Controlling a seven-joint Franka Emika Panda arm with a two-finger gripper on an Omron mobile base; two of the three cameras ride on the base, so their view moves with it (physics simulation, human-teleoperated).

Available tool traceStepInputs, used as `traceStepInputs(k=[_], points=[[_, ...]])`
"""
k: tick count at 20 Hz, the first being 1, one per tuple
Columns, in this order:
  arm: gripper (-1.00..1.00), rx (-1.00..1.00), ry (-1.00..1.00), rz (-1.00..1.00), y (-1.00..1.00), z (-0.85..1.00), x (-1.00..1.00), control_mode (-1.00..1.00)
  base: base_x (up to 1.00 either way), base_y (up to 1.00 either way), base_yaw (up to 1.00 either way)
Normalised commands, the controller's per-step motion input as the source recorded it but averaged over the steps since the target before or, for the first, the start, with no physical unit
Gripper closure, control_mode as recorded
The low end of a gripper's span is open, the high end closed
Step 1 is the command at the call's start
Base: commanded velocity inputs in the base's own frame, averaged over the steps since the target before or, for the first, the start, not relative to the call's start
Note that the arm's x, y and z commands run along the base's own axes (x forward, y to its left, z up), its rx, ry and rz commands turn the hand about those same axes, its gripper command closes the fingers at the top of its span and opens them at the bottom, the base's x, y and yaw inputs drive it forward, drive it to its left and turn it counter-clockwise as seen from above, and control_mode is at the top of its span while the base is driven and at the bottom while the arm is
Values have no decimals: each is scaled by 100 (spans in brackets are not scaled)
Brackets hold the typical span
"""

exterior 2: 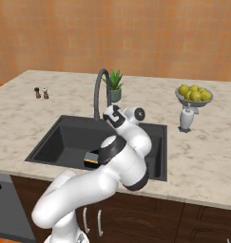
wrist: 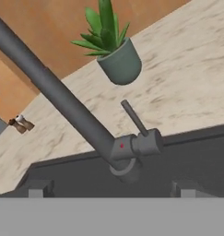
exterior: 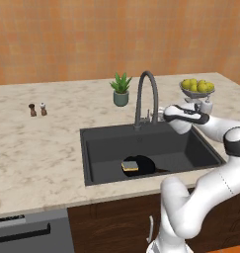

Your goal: Pick the pan and sponge and place them into the sink. Then turn on the water.

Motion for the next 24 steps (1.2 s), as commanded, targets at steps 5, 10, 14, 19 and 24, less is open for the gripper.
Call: traceStepInputs(k=[5,10,14,19,24], points=[[-100,0,0,0,0,-12,25,-100,0,0,0],[-100,0,0,0,-3,-11,28,-100,0,0,0],[-100,0,0,0,-1,-14,29,-100,0,0,0],[-100,0,0,0,0,-15,30,-100,0,0,0],[-100,0,0,0,-2,-17,38,-100,0,0,0]])
